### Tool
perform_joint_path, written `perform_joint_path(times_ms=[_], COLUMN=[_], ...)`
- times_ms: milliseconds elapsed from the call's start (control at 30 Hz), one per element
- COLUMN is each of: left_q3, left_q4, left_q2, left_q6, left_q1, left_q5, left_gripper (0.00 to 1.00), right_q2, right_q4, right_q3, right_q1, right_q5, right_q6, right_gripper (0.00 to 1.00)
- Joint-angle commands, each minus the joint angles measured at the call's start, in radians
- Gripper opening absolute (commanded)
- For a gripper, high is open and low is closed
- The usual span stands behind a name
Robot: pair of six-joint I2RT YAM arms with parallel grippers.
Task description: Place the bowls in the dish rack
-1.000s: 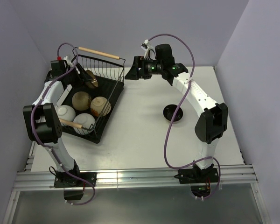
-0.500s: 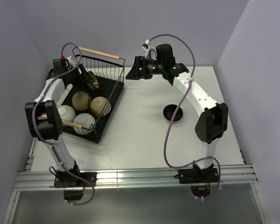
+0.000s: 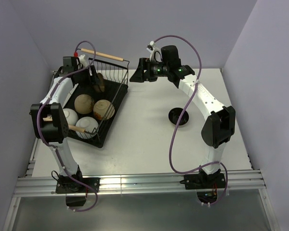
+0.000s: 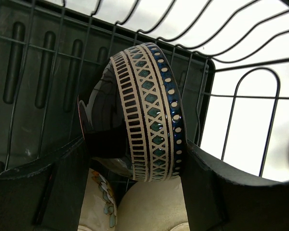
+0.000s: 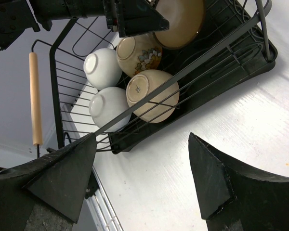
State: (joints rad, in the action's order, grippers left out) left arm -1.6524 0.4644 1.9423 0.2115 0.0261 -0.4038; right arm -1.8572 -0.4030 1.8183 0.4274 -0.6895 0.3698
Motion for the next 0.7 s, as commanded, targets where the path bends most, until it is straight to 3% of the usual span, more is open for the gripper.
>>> perform_joint_path(times_ms=[0,300,667], left_q3=[-0.086,-0.147,-0.103], left_q4=[0.009,0.088,0.085], left_q2=[-0.006,0.035,0.029], left_q6=[-0.106,-0.264,-0.376], left_q1=[-0.049,-0.135,-0.213], left_q5=[0.049,0.201,0.368], left_gripper=[0.00,0.00,0.00], right_q2=[0.010,0.010,0.012], right_q4=[0.036,0.027,0.015], right_q3=[0.018,0.022,0.024], right_q1=[-0.007,-0.007,-0.007], right_q5=[-0.008,-0.005,-0.001], right_q6=[-0.005,-0.012,-0.023], right_gripper=[0.84,0.84,0.84])
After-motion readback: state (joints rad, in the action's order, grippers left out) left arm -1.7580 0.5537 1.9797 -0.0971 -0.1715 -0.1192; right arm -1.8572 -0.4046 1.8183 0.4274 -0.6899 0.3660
